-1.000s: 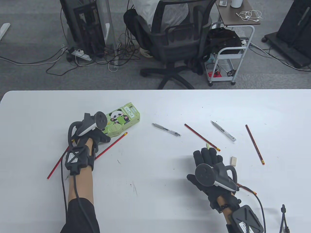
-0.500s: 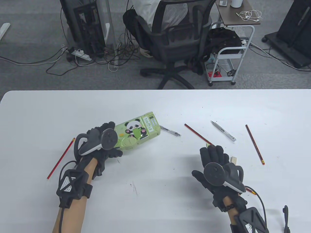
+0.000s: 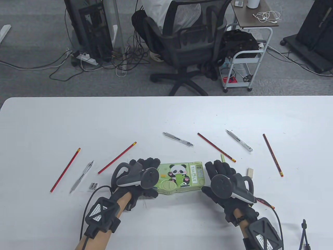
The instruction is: Organize multifunction pencil case
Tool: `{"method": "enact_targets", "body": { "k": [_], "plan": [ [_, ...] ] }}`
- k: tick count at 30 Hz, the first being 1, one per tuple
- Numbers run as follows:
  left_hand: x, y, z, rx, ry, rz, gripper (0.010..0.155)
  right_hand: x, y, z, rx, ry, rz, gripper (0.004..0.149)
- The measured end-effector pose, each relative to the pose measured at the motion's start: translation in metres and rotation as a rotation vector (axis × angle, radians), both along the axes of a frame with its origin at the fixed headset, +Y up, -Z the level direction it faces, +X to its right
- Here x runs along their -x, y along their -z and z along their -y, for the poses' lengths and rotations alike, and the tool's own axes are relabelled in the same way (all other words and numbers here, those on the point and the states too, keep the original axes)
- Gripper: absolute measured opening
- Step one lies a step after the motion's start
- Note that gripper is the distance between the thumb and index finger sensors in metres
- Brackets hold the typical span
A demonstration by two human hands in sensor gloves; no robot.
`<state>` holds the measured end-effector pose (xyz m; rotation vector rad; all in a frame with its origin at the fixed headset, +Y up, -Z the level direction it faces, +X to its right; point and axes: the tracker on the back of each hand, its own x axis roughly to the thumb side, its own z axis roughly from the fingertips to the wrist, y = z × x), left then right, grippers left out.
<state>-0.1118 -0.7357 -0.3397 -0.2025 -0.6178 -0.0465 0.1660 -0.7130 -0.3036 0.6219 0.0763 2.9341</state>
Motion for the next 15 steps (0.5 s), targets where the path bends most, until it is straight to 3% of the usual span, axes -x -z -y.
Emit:
{"method": "enact_targets", "body": {
  "k": [6,9,15],
  "plan": [
    [-0.011,-0.001,0.004,-0.012,-0.025,0.024,0.108,0.014,0.007,0.015,0.088,0.013,-0.088,0.083],
    [-0.003,0.0,0.006,0.036,-0.088,0.023,0.101,0.016,0.007,0.014,0.048,-0.02,-0.072,0.082],
    [0.007,0.005,0.003,0.069,-0.187,-0.01,0.1,0.013,0.009,0.014,0.043,0.027,-0.047,0.082]
  ]
}}
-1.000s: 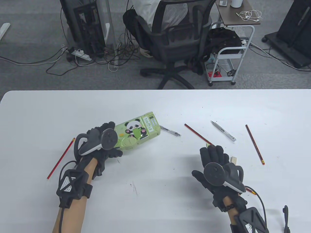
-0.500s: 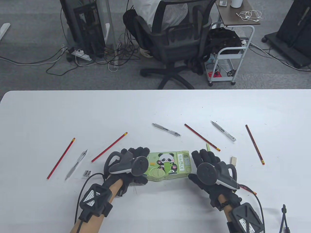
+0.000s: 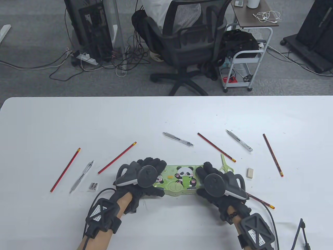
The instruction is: Organize multifunction pencil case
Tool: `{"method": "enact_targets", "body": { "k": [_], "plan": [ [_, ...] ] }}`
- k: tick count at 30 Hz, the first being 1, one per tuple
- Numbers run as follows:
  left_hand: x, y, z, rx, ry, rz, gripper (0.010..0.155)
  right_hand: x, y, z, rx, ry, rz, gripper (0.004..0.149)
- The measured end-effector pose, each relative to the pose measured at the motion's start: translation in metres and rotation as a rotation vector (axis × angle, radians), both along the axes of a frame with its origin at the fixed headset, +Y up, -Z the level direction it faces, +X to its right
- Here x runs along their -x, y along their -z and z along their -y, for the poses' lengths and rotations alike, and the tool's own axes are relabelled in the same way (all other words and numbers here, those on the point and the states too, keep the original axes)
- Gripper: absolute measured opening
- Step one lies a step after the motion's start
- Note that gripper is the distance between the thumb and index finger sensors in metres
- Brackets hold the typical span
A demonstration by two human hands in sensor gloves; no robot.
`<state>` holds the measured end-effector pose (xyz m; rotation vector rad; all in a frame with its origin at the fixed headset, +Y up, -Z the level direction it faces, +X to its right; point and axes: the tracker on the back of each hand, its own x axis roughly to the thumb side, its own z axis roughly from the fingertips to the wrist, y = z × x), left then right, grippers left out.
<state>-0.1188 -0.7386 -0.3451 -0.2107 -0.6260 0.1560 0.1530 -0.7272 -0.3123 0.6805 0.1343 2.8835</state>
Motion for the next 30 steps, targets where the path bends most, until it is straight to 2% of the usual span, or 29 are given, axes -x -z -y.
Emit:
{"method": "enact_targets", "body": {
  "k": [4,12,20,23,28,30],
  "plan": [
    [0.003,0.006,-0.001,0.065,-0.056,-0.007,0.1,-0.001,0.001,0.0,-0.019,0.016,0.015,0.083],
    [0.003,0.009,-0.007,0.086,-0.046,-0.012,0.099,0.0,0.001,-0.001,-0.048,-0.002,0.021,0.083],
    [0.011,0.024,-0.024,0.32,-0.097,-0.045,0.093,0.0,0.0,0.0,-0.05,-0.007,0.021,0.083],
    [0.019,0.03,-0.037,0.346,-0.16,-0.09,0.087,0.0,0.0,-0.001,-0.046,-0.01,0.019,0.081],
    [0.028,0.042,-0.055,0.318,-0.259,-0.207,0.075,-0.001,0.001,-0.001,-0.038,-0.007,0.014,0.081],
    [0.032,0.05,-0.061,0.242,-0.294,-0.31,0.073,0.0,0.001,-0.001,-0.036,-0.014,0.013,0.081]
  ]
}}
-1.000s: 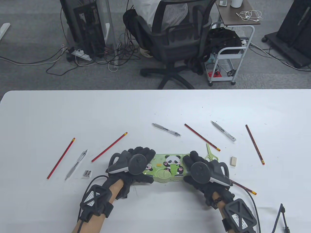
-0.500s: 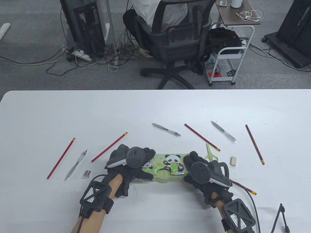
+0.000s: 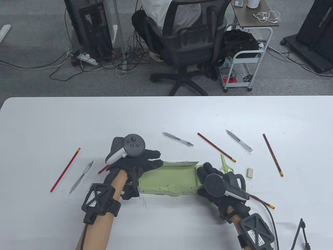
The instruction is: Organize multifunction pencil case
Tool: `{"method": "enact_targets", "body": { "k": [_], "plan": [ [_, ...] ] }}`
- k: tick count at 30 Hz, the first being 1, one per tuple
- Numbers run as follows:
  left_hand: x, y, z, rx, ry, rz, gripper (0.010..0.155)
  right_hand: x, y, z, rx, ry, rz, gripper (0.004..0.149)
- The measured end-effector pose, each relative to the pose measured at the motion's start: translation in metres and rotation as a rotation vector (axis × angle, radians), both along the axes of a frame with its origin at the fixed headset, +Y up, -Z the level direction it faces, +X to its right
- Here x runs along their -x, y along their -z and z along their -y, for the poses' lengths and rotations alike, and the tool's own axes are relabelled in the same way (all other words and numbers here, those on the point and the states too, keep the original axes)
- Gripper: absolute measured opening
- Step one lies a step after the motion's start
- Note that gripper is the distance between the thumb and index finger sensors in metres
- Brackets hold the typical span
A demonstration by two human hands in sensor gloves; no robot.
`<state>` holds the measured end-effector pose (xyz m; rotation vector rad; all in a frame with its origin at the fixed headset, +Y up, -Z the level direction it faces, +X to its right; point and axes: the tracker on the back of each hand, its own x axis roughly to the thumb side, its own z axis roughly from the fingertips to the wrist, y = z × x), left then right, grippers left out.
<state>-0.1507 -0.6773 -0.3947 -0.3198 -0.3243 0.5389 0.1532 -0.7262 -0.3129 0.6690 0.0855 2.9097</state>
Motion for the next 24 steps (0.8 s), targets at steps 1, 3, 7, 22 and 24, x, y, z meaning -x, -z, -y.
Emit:
{"method": "enact_targets", "body": {
  "k": [1,3,7,22,24],
  "plan": [
    [0.001,0.003,-0.001,-0.026,0.012,-0.047,0.072,0.0,0.0,0.0,0.0,-0.001,0.0,0.081],
    [0.002,0.009,-0.002,-0.07,0.086,-0.149,0.072,0.0,0.0,0.0,0.0,-0.002,0.0,0.081],
    [-0.002,0.02,0.006,-0.078,0.34,-0.256,0.074,0.0,0.0,0.0,0.0,-0.009,-0.002,0.081],
    [-0.005,0.038,0.035,0.129,0.52,-0.314,0.085,0.001,0.001,-0.001,0.006,-0.015,-0.004,0.081],
    [-0.005,0.038,0.036,0.136,0.539,-0.313,0.085,0.001,0.001,-0.001,0.007,-0.014,-0.005,0.081]
  ]
}}
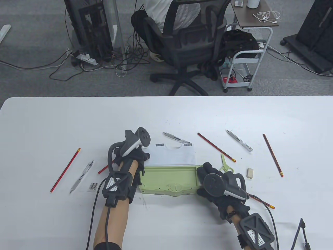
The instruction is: Organize multifunction pencil case
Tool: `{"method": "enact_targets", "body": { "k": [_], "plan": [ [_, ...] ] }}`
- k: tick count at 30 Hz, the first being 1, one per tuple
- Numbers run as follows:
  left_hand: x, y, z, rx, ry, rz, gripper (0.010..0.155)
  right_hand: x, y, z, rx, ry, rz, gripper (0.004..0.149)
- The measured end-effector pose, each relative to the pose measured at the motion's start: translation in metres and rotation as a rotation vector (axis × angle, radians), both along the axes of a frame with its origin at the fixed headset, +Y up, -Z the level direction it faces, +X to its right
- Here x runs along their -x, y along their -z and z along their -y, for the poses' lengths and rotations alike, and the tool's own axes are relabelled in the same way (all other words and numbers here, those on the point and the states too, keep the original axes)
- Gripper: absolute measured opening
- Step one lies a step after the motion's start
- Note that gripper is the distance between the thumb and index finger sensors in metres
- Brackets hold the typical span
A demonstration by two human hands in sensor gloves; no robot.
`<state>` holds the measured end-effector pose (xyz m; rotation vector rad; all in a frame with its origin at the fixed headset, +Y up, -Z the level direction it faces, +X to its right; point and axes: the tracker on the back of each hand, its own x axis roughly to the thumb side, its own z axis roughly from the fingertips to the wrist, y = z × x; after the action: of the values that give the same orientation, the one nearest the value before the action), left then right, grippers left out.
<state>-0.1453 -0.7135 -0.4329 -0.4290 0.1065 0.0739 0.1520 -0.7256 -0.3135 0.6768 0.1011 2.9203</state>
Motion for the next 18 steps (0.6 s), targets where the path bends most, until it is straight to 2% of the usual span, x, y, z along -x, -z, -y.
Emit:
{"method": "enact_targets", "body": {
  "k": [10,18],
  "plan": [
    [-0.0088,-0.0013,0.0047,-0.013,0.075,0.057,0.083,0.0007,0.0001,-0.0003,0.007,-0.004,0.001,0.081],
    [-0.0073,-0.0063,-0.0003,-0.044,0.049,0.105,0.082,0.001,0.0004,-0.0005,0.015,-0.002,0.001,0.081]
  ]
}}
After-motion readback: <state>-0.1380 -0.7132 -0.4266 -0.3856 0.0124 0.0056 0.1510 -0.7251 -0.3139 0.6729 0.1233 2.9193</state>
